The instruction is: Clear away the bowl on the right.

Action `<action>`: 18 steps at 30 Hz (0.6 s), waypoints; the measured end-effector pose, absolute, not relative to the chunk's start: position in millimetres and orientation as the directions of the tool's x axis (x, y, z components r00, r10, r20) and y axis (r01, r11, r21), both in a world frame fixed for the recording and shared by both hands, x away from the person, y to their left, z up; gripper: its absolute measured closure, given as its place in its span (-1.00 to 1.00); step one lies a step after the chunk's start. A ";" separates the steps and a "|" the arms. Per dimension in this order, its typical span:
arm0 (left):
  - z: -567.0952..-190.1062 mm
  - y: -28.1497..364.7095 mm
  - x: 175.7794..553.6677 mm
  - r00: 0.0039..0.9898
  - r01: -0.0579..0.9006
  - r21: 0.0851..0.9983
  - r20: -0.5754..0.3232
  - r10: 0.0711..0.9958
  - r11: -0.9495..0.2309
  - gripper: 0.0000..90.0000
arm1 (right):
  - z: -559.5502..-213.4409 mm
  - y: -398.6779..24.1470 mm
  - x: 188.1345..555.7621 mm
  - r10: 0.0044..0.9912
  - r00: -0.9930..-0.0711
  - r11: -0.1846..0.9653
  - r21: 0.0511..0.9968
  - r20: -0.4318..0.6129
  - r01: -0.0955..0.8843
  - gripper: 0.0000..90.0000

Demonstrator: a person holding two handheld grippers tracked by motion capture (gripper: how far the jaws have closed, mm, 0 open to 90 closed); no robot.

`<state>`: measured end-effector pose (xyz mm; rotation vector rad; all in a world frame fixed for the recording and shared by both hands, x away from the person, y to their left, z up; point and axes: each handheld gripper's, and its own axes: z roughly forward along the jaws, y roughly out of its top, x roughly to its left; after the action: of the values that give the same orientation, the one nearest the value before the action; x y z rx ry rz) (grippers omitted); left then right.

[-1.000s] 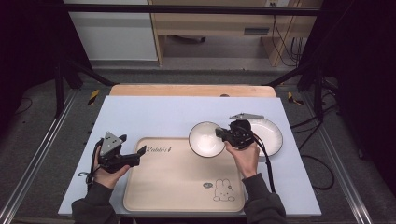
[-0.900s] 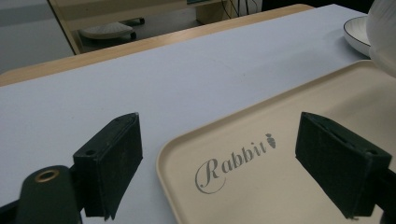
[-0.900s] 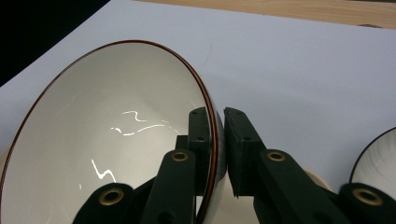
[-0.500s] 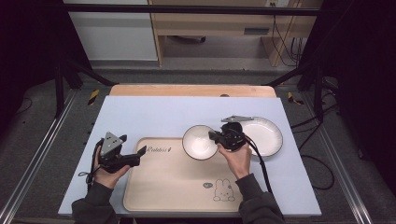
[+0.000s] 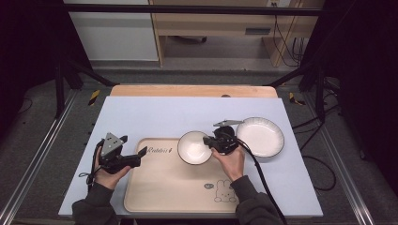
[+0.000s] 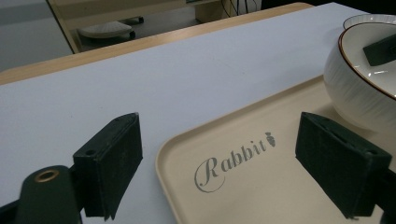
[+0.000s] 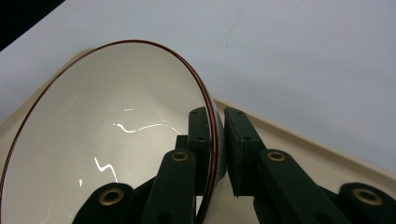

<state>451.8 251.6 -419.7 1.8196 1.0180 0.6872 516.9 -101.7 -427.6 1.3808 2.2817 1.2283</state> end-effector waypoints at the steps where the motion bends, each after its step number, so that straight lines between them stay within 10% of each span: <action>1: -419.7 251.6 451.8 0.504 0.355 0.902 0.035 0.863 -0.244 -0.68 | -427.6 -101.7 516.9 0.809 -0.541 0.216 0.739 0.231 0.638 0.80; 18: -420.1 251.3 451.9 0.508 0.358 0.899 0.040 0.860 -0.253 -0.68 | -442.2 -87.9 518.0 0.794 -0.558 0.255 0.702 0.240 0.665 0.80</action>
<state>451.9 251.3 -420.1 1.8314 1.0153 0.6857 518.0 -87.9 -442.2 1.3835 2.3555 1.1880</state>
